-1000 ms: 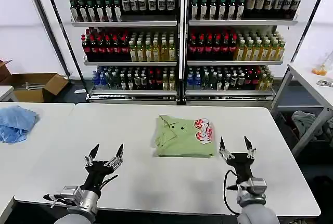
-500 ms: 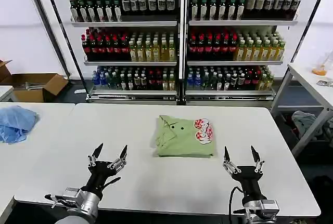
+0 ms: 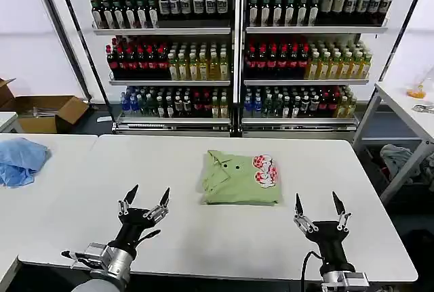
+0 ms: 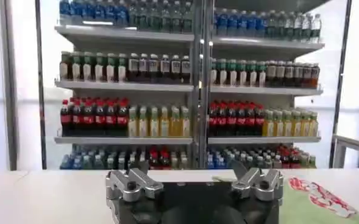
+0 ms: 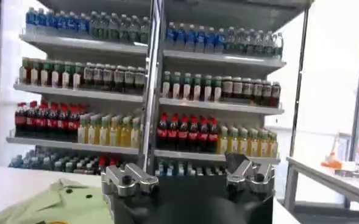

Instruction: Fold and organize the clothes.

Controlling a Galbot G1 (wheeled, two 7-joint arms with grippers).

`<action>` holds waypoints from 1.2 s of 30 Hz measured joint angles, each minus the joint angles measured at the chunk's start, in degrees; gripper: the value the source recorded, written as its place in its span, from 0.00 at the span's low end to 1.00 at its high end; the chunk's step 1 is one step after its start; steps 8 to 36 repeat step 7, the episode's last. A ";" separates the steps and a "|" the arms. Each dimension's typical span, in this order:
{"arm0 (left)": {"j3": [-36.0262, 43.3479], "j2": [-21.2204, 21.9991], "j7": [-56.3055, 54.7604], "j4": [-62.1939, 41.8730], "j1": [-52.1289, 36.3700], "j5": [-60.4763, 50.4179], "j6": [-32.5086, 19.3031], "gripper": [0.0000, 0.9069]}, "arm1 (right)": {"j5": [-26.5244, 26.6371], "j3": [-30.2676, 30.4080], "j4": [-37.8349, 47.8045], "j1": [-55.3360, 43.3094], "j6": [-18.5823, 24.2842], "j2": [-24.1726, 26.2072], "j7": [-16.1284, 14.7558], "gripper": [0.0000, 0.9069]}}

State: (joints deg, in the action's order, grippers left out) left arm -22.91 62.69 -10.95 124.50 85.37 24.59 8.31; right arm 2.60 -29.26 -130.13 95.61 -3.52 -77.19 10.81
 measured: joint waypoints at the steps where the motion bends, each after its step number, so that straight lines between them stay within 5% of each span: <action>1: -0.02 0.06 0.10 0.09 0.05 -0.04 0.01 1.00 | -0.30 -0.07 -0.16 0.18 0.16 -0.14 0.00 1.00; 36: -0.40 -0.23 0.63 0.50 0.02 -0.07 0.02 1.00 | -1.58 -0.14 -0.60 1.38 0.92 -0.32 -0.05 1.00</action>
